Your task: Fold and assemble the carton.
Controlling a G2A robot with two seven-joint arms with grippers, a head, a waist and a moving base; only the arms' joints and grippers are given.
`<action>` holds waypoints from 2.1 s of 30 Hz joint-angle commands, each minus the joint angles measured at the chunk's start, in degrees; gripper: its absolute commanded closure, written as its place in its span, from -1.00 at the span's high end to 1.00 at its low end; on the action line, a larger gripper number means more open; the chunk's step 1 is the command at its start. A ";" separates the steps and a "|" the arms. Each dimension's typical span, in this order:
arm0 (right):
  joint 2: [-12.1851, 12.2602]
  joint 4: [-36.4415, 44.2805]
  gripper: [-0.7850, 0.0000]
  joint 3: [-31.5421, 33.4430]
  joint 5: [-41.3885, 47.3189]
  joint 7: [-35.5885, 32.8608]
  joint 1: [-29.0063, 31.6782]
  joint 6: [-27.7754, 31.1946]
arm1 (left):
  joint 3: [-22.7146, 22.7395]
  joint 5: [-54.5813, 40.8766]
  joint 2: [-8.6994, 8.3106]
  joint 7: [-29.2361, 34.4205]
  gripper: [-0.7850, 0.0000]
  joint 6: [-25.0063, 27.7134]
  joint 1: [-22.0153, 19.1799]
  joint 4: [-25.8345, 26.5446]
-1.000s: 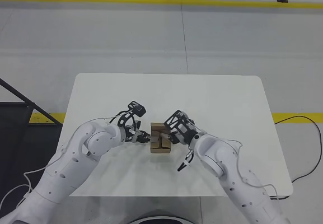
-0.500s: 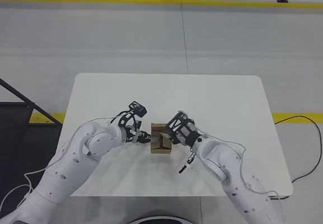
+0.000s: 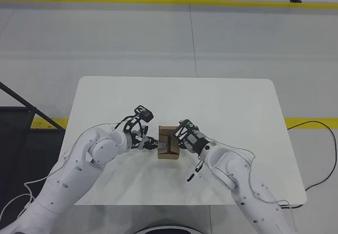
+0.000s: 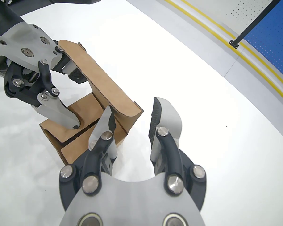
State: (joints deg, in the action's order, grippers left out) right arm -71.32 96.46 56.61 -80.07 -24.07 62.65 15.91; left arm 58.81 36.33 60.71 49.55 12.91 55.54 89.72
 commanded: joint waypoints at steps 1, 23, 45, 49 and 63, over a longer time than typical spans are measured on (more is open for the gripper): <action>0.07 0.00 -0.15 0.10 -1.01 0.83 0.34 0.39 | 0.09 0.01 0.00 -0.02 1.00 -0.01 0.10 0.10; 0.12 0.05 -0.38 0.96 -5.51 4.46 2.34 1.90 | 1.58 -1.68 0.15 -2.99 1.00 0.78 1.29 1.01; -0.85 -2.10 -0.18 0.07 -4.39 -0.15 0.54 2.03 | -1.29 -1.49 1.25 -1.94 1.00 -0.29 -1.07 -1.31; -1.00 -2.68 -0.17 0.27 -3.47 -0.85 0.03 2.41 | -1.91 -1.32 1.51 -1.89 1.00 -0.44 -1.61 -1.73; -1.31 -2.03 -0.13 1.12 -2.27 0.47 0.78 1.04 | -2.79 -0.20 1.94 -0.71 1.00 -0.51 -2.50 -2.49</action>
State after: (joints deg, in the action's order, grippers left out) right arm -72.64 94.29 57.62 -82.31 -23.74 63.31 17.04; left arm 56.02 36.11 62.62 48.78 12.36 53.07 87.25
